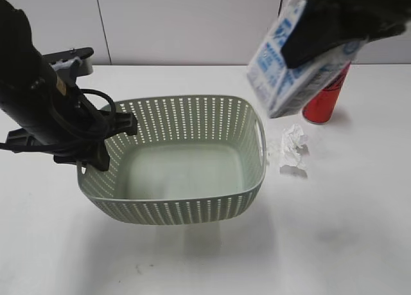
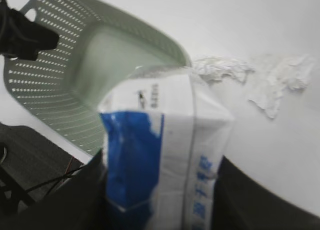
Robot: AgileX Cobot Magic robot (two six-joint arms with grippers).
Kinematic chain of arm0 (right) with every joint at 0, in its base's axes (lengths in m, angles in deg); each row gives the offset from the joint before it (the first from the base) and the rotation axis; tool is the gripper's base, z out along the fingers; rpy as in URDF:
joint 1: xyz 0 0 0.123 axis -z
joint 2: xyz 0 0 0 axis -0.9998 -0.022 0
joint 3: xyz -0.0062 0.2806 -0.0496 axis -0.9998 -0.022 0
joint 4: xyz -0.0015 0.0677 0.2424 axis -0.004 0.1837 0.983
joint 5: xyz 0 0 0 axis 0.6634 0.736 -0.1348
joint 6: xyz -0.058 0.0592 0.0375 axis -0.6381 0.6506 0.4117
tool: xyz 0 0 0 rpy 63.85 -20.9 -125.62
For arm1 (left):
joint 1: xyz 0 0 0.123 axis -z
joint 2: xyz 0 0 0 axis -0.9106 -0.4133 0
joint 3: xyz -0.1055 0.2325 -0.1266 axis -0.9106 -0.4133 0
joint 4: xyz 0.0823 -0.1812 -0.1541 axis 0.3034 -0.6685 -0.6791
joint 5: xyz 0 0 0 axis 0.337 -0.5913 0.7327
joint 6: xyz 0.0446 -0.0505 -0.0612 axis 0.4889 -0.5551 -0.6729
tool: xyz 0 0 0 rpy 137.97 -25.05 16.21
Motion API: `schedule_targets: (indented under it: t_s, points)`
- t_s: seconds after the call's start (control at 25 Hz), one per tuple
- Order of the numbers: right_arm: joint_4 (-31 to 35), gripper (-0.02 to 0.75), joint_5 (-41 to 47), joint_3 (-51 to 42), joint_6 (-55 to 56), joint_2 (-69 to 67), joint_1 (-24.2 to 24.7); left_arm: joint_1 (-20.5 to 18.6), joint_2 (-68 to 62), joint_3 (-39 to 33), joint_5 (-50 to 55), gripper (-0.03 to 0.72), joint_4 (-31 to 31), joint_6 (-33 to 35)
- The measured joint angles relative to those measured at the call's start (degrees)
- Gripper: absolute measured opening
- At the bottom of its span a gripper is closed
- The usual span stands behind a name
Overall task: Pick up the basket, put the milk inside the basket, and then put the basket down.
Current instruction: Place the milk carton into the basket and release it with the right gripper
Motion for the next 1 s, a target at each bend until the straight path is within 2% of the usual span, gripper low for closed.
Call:
schedule_targets:
  t_s: [0.16, 0.32, 0.56, 0.88, 0.92, 1.0]
  points:
    - [-2.69, 0.320, -1.13, 4.52, -0.07, -7.34, -7.24, 0.00, 0.00, 0.00, -0.13, -0.001, 0.00, 0.00]
    - [-6.80, 0.320, -2.62, 6.79, -0.10, -14.21, -10.64, 0.00, 0.00, 0.00, -0.24, -0.001, 0.00, 0.00]
    - [-10.07, 0.320, -3.37, 6.85, -0.14, -21.29, -10.94, 0.00, 0.00, 0.00, -0.24, -0.001, -0.04, 0.00]
    - [-11.42, 0.321, -3.96, 6.96, -1.25, -22.42, -10.94, 0.00, 0.00, 0.00, -0.24, -0.001, -0.04, 0.00]
    - [-11.42, 0.343, -3.96, 6.96, -1.25, -22.42, -10.94, 0.00, 0.00, 0.00, -0.24, -0.001, -0.04, 0.00]
    - [-11.42, 0.437, -3.96, 7.12, -1.56, -22.42, -10.94, 0.00, 0.00, 0.00, -0.24, -0.001, -0.04, 0.00]
